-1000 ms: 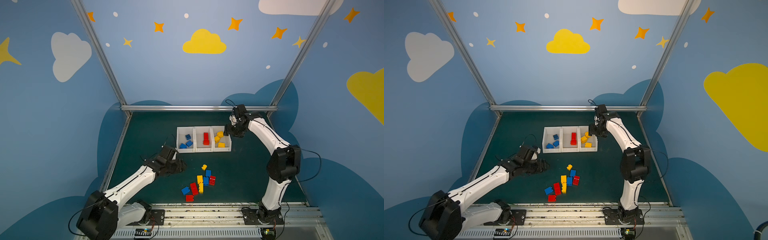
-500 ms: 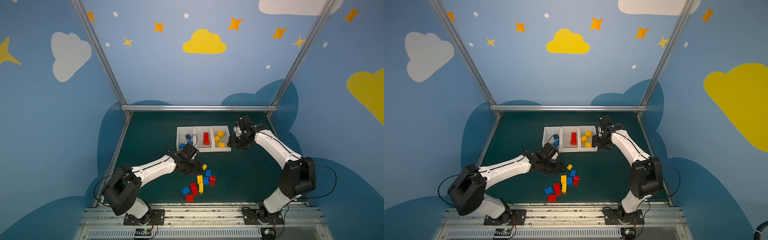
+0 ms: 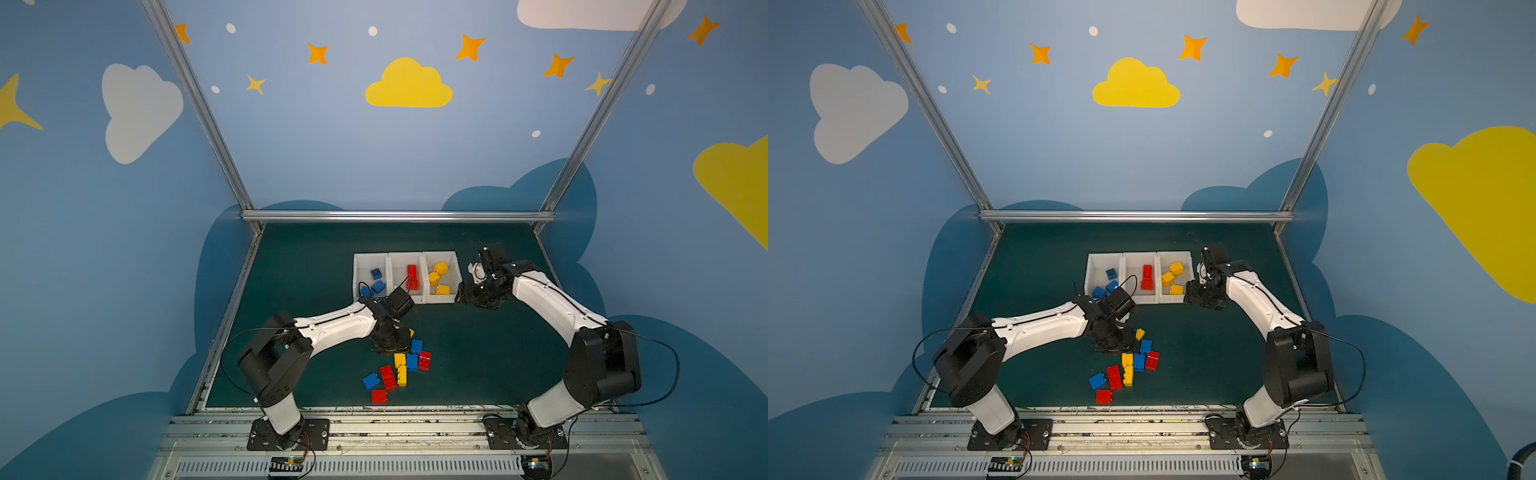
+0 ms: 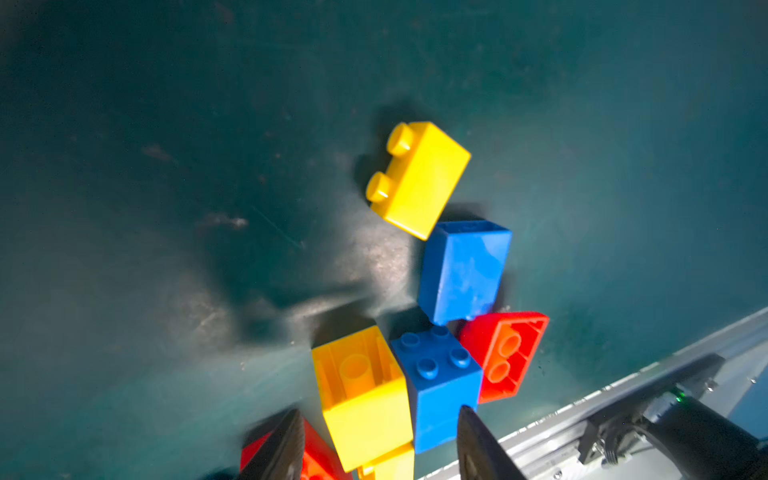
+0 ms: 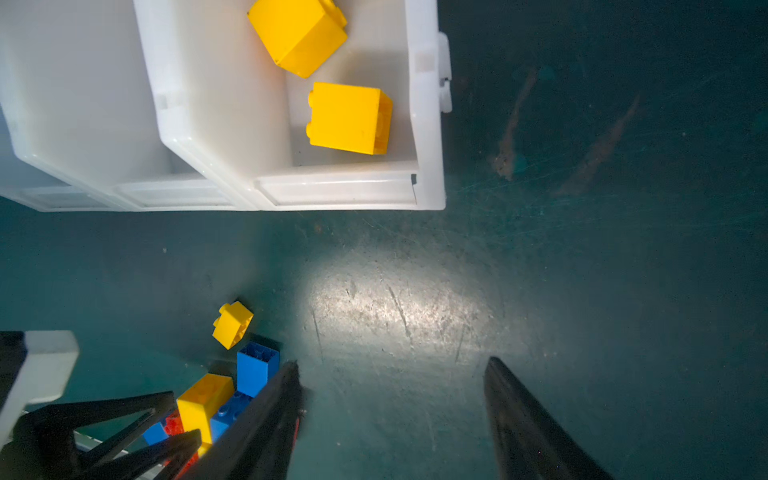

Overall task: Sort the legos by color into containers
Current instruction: 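Lower the left gripper onto a yellow brick in the pile and grasp it, then carry the yellow brick with the left gripper into the yellow compartment and release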

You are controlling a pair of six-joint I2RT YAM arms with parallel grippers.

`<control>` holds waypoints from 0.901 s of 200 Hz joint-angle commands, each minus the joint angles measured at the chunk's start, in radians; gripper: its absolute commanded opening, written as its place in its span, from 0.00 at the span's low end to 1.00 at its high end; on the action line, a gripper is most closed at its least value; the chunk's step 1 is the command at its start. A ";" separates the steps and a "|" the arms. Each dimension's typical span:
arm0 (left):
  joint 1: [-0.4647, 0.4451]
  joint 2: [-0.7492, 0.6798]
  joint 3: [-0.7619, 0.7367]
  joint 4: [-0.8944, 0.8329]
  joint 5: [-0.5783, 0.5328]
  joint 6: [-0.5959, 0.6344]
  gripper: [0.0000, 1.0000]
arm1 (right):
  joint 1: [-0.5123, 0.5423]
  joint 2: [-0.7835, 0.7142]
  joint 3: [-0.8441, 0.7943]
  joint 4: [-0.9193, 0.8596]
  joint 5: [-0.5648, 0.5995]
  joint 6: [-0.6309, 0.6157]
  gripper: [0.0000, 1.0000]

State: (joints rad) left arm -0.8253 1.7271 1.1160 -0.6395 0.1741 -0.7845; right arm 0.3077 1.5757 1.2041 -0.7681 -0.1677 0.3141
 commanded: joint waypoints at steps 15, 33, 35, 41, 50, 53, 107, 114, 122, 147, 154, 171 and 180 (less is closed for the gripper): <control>-0.005 0.057 0.041 -0.062 -0.017 -0.005 0.58 | -0.014 -0.028 -0.008 0.022 -0.029 -0.011 0.70; -0.005 0.080 0.067 -0.084 -0.036 0.007 0.56 | -0.019 -0.025 -0.013 0.025 -0.032 -0.011 0.70; -0.005 0.083 0.071 -0.087 -0.038 0.008 0.56 | -0.019 -0.025 -0.012 0.024 -0.032 -0.011 0.70; -0.004 0.094 0.080 -0.096 -0.042 0.013 0.55 | -0.021 -0.023 -0.013 0.024 -0.033 -0.010 0.70; -0.004 0.107 0.092 -0.102 -0.044 0.019 0.53 | -0.021 -0.021 -0.013 0.022 -0.034 -0.011 0.70; -0.005 0.110 0.094 -0.103 -0.043 0.020 0.52 | -0.021 -0.020 -0.013 0.022 -0.034 -0.011 0.70; -0.005 0.123 0.087 -0.094 -0.042 0.025 0.43 | -0.027 -0.025 -0.016 0.018 -0.031 -0.010 0.69; -0.005 0.121 0.084 -0.092 -0.042 0.025 0.42 | -0.027 -0.025 -0.016 0.018 -0.030 -0.009 0.69; -0.005 0.119 0.081 -0.089 -0.044 0.024 0.40 | -0.028 -0.025 -0.016 0.018 -0.031 -0.008 0.68; -0.004 0.118 0.076 -0.084 -0.045 0.028 0.36 | -0.030 -0.024 -0.016 0.015 -0.029 -0.004 0.68; -0.005 0.117 0.076 -0.082 -0.045 0.031 0.35 | -0.029 -0.026 -0.016 0.014 -0.027 -0.003 0.68; -0.001 0.109 0.077 -0.080 -0.052 0.037 0.34 | -0.029 -0.030 -0.014 0.008 -0.024 -0.003 0.67; 0.004 0.103 0.080 -0.083 -0.060 0.043 0.33 | -0.030 -0.034 -0.013 0.004 -0.023 -0.001 0.68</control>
State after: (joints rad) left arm -0.8272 1.8458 1.2003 -0.7143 0.1364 -0.7647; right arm 0.2829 1.5749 1.1961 -0.7486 -0.1928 0.3134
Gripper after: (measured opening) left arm 0.350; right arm 0.675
